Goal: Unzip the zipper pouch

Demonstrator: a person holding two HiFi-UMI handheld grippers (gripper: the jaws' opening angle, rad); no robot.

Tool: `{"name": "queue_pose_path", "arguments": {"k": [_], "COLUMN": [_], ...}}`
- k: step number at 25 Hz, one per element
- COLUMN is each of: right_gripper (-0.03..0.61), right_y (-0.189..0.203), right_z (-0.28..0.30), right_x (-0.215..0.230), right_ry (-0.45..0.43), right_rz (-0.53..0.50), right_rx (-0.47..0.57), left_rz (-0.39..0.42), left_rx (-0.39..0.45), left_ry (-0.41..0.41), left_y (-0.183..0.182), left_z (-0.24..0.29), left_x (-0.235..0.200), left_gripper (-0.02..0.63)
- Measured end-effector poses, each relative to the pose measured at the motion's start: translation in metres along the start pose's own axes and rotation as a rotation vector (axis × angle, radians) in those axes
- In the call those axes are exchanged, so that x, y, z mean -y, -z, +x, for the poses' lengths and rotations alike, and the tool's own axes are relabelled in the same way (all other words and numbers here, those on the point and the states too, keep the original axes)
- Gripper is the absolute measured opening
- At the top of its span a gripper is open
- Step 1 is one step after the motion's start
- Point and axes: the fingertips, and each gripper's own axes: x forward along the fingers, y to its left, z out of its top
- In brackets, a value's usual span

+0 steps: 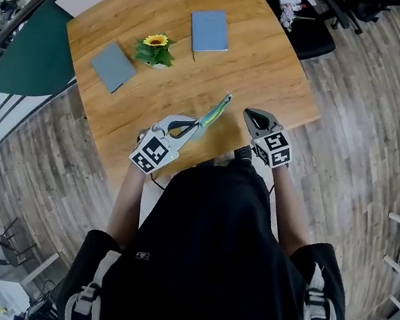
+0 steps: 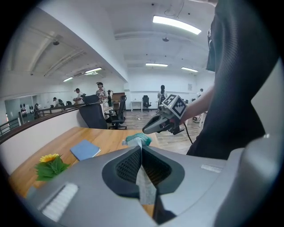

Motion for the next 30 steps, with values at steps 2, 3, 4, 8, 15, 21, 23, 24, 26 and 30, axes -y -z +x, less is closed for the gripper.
{"name": "queue_pose_path", "arguments": {"k": [2, 3, 4, 8, 15, 21, 23, 24, 26, 30], "right_gripper": [0.003, 0.003, 0.002, 0.003, 0.003, 0.003, 0.003, 0.002, 0.003, 0.003], "right_y": [-0.008, -0.010, -0.012, -0.015, -0.017, -0.016, -0.016, -0.016, -0.016, -0.017], "right_z": [0.005, 0.007, 0.009, 0.017, 0.028, 0.032, 0.033, 0.033, 0.032, 0.032], "right_x": [0.003, 0.004, 0.005, 0.004, 0.009, 0.018, 0.020, 0.021, 0.023, 0.028], "right_ry": [-0.013, -0.019, -0.026, -0.062, -0.115, -0.147, -0.158, -0.164, -0.176, -0.199], "right_rz": [-0.013, -0.017, -0.023, -0.049, -0.073, -0.087, -0.092, -0.095, -0.101, -0.114], "right_rx": [0.011, 0.012, 0.010, 0.002, -0.011, -0.022, -0.026, -0.027, -0.028, -0.030], "left_rz": [-0.014, -0.019, -0.023, -0.050, -0.085, -0.100, -0.104, -0.107, -0.114, -0.123], "left_rx": [-0.002, -0.005, -0.008, -0.014, -0.024, -0.037, -0.043, -0.045, -0.047, -0.054], "left_ry": [-0.027, -0.038, -0.047, -0.078, -0.126, -0.156, -0.167, -0.173, -0.186, -0.216], "left_y": [0.000, 0.000, 0.000, 0.004, 0.005, 0.004, 0.003, 0.002, 0.001, -0.001], "left_z": [0.002, 0.002, 0.003, 0.003, 0.007, 0.014, 0.015, 0.016, 0.018, 0.021], "left_x": [-0.006, -0.009, -0.011, -0.015, -0.023, -0.025, -0.026, -0.026, -0.026, -0.026], "left_gripper": [0.008, 0.008, 0.009, 0.009, 0.009, 0.009, 0.009, 0.009, 0.009, 0.009]}}
